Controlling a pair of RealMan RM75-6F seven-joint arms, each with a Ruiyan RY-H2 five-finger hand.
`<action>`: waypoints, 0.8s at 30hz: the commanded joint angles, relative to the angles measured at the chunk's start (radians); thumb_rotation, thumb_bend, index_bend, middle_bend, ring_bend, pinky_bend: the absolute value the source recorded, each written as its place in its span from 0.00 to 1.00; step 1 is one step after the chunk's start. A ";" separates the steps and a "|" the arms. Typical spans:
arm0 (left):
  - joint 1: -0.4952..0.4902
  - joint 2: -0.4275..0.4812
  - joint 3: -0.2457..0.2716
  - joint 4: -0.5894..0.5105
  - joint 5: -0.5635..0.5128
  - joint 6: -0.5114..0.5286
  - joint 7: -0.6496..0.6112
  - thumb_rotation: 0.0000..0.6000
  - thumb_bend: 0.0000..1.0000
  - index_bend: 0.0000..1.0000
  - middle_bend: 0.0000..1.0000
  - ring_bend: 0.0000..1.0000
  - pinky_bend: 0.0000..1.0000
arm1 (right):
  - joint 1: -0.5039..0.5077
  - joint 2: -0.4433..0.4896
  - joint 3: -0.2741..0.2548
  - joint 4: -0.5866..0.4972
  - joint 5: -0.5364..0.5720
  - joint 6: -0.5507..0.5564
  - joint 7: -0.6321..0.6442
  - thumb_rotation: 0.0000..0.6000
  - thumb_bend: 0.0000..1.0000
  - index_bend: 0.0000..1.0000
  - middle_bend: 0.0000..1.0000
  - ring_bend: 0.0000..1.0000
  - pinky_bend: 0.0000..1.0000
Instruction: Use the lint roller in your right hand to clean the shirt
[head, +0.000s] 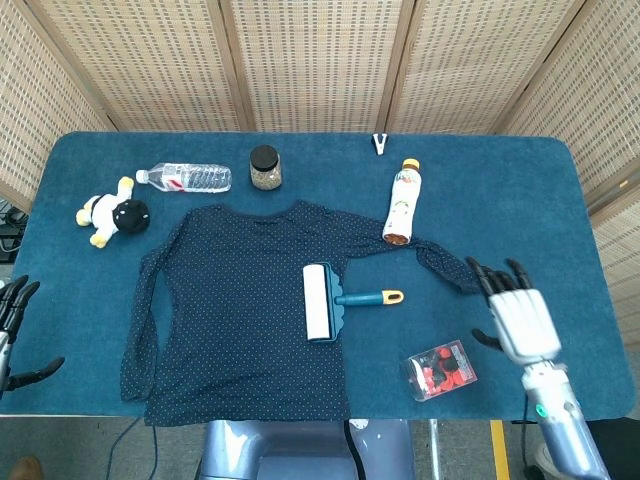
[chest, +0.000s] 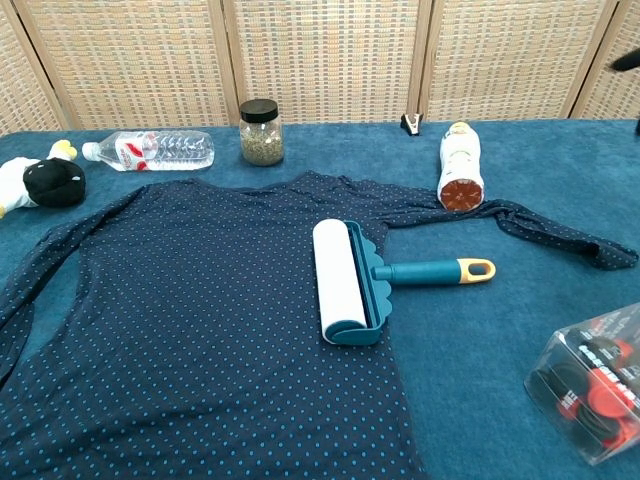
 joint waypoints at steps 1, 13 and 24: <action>-0.008 0.000 -0.008 0.001 -0.020 -0.019 -0.003 1.00 0.00 0.00 0.00 0.00 0.00 | 0.221 -0.062 0.095 0.012 0.277 -0.213 -0.194 1.00 0.00 0.00 0.90 0.98 1.00; -0.036 -0.001 -0.025 0.018 -0.081 -0.086 -0.014 1.00 0.00 0.00 0.00 0.00 0.00 | 0.524 -0.304 0.081 0.089 0.783 -0.180 -0.445 1.00 0.00 0.03 1.00 1.00 1.00; -0.044 -0.002 -0.030 0.025 -0.097 -0.103 -0.023 1.00 0.00 0.00 0.00 0.00 0.00 | 0.626 -0.488 0.041 0.234 0.949 -0.066 -0.499 1.00 0.30 0.28 1.00 1.00 1.00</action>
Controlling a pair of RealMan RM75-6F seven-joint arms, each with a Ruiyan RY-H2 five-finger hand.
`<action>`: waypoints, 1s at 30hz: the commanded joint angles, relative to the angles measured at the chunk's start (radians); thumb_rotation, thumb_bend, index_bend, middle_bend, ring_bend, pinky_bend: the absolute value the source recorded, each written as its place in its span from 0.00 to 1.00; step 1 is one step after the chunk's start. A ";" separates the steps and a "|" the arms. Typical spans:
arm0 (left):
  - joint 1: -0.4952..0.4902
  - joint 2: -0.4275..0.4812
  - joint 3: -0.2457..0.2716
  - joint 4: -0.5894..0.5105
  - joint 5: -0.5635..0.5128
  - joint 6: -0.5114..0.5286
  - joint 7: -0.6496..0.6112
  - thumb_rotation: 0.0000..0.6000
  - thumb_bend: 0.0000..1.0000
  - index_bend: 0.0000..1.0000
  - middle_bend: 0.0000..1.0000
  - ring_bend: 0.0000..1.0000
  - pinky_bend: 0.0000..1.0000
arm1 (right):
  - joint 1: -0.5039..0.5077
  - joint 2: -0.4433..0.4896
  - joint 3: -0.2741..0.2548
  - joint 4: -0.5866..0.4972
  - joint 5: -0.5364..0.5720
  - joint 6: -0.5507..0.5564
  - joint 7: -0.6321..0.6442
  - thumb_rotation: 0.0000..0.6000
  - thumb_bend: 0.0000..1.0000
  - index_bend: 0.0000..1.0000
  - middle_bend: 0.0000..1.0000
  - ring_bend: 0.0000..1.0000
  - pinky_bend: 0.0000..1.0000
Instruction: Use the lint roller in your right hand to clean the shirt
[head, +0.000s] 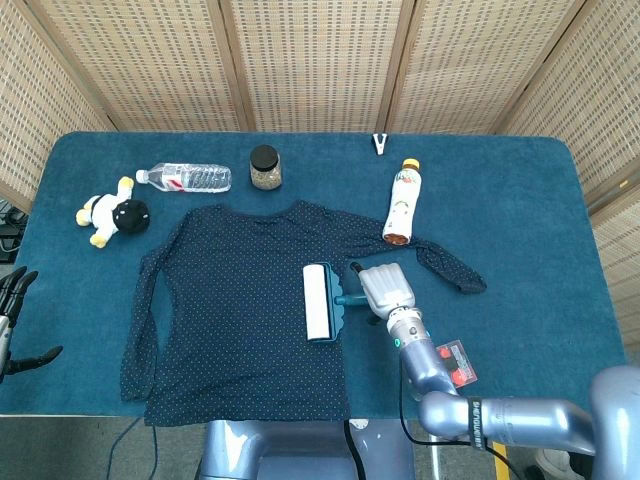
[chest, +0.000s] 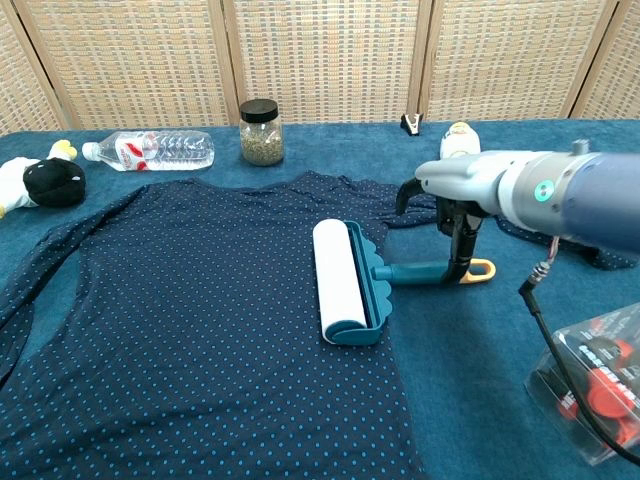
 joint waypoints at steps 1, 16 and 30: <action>0.000 0.000 0.000 -0.001 0.000 0.002 0.000 1.00 0.00 0.00 0.00 0.00 0.00 | 0.024 -0.047 -0.011 0.046 0.031 0.032 -0.002 1.00 0.31 0.28 1.00 1.00 1.00; 0.002 0.001 -0.001 -0.002 -0.002 0.007 -0.004 1.00 0.00 0.00 0.00 0.00 0.00 | 0.063 -0.168 -0.028 0.150 0.048 0.091 -0.019 1.00 0.40 0.36 1.00 1.00 1.00; 0.000 0.005 -0.004 0.005 -0.010 0.002 -0.019 1.00 0.00 0.00 0.00 0.00 0.00 | 0.076 -0.244 -0.020 0.245 0.061 0.081 -0.036 1.00 0.46 0.40 1.00 1.00 1.00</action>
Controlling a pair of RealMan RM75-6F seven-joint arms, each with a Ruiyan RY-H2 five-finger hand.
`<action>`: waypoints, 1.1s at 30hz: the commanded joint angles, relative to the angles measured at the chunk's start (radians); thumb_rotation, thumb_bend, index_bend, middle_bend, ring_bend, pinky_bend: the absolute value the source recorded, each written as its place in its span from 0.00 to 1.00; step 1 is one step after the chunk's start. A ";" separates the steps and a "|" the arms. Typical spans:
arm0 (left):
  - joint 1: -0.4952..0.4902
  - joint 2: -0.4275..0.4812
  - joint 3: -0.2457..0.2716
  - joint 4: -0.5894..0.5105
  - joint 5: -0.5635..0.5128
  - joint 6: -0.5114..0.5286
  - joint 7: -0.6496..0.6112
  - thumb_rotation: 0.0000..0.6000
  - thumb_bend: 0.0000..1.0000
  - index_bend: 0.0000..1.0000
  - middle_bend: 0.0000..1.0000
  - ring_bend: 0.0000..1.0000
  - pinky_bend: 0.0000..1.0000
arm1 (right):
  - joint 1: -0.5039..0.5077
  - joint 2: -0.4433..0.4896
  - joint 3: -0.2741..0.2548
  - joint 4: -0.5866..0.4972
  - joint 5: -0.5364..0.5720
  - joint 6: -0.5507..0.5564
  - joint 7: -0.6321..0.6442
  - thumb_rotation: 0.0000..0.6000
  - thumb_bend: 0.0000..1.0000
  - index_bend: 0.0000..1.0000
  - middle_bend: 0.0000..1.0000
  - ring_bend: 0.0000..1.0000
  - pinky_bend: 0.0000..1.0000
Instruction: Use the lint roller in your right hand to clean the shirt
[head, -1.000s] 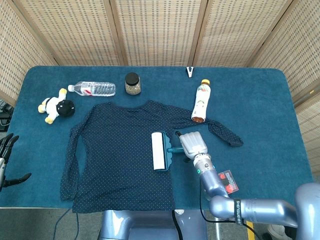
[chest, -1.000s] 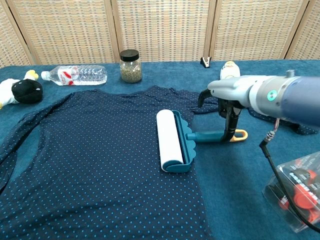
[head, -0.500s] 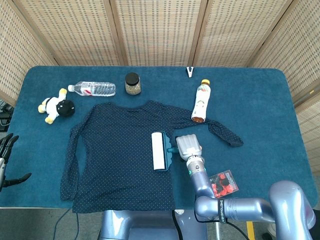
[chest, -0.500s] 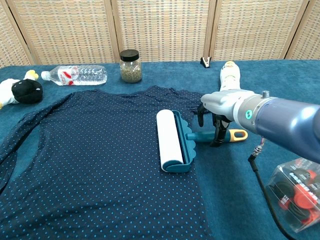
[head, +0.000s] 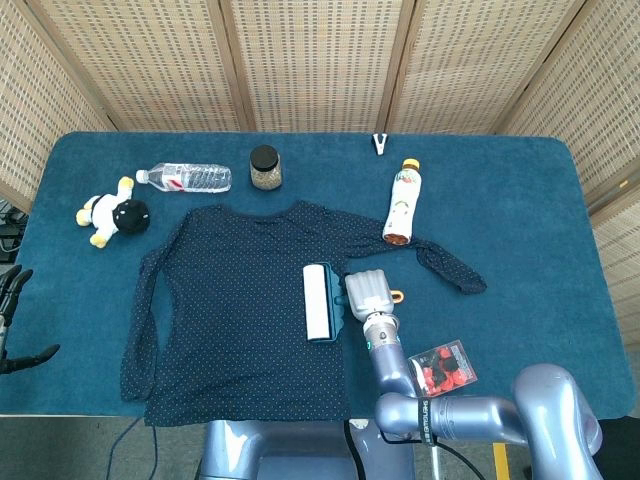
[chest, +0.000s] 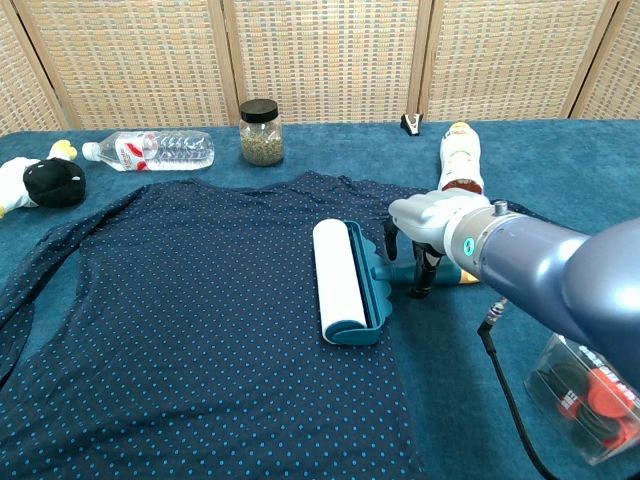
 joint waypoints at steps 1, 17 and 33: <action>0.000 0.000 -0.001 0.000 -0.002 0.000 -0.001 1.00 0.00 0.00 0.00 0.00 0.00 | 0.000 -0.012 0.001 0.021 0.004 -0.013 -0.001 1.00 0.47 0.40 1.00 1.00 1.00; -0.004 0.003 0.002 0.003 0.002 -0.009 -0.019 1.00 0.00 0.00 0.00 0.00 0.00 | -0.007 0.036 0.030 -0.043 -0.059 0.009 0.008 1.00 0.89 0.71 1.00 1.00 1.00; -0.023 0.020 0.003 0.020 0.002 -0.050 -0.094 1.00 0.00 0.00 0.00 0.00 0.00 | 0.193 -0.029 0.127 -0.051 0.030 0.090 -0.265 1.00 0.93 0.75 1.00 1.00 1.00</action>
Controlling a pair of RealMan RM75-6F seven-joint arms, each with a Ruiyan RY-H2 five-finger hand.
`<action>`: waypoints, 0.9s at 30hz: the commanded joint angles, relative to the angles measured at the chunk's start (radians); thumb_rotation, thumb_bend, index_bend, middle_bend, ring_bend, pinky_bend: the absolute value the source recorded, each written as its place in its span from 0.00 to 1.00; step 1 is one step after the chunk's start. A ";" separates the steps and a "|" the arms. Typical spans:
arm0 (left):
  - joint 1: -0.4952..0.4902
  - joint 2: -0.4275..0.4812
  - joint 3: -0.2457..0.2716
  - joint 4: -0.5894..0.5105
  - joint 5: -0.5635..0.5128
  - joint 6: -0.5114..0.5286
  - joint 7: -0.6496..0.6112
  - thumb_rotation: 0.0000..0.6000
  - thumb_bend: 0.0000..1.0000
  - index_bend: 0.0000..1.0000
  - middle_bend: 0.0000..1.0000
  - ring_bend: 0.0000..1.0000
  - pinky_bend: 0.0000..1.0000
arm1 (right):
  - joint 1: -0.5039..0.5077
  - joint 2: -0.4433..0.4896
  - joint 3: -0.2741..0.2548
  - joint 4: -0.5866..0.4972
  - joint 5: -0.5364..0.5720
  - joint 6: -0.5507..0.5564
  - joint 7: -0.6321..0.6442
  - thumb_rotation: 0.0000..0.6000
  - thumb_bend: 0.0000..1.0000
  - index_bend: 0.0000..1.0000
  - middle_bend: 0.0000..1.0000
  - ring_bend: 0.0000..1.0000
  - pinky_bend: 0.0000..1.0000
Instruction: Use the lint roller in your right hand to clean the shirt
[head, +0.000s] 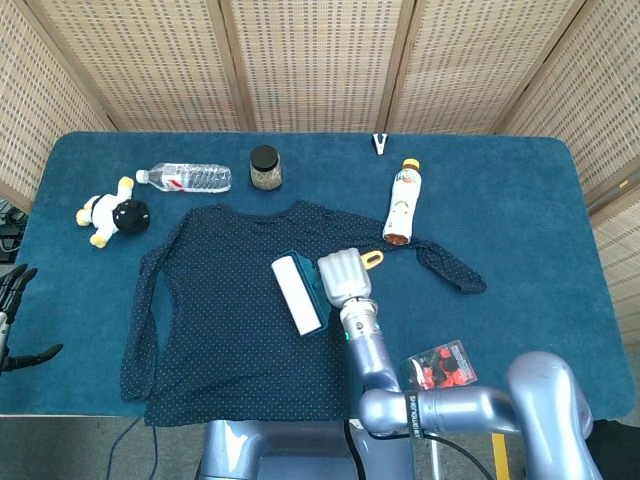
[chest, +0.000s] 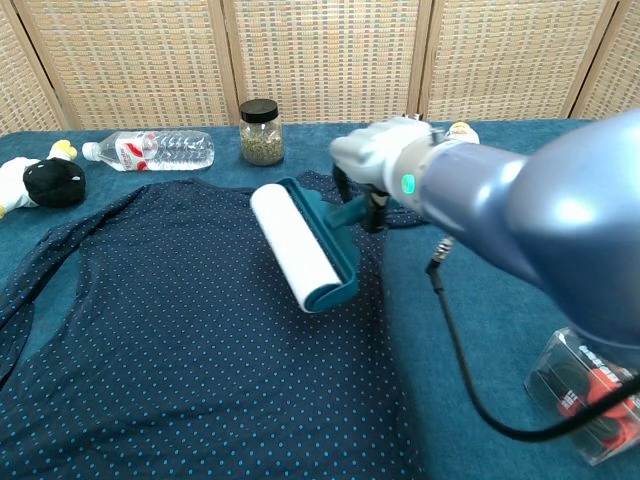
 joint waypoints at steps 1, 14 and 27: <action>-0.005 0.004 -0.002 0.008 -0.006 -0.011 -0.018 1.00 0.00 0.00 0.00 0.00 0.00 | 0.065 -0.056 0.033 0.038 0.052 0.017 -0.069 1.00 0.93 0.75 1.00 1.00 1.00; -0.021 0.012 -0.007 0.044 -0.027 -0.053 -0.087 1.00 0.00 0.00 0.00 0.00 0.00 | 0.194 -0.252 0.038 0.228 0.121 0.018 -0.202 1.00 0.94 0.76 1.00 1.00 1.00; -0.021 0.007 -0.013 0.045 -0.043 -0.052 -0.076 1.00 0.00 0.00 0.00 0.00 0.00 | 0.087 -0.171 -0.088 0.305 0.039 0.014 -0.209 1.00 0.95 0.76 1.00 1.00 1.00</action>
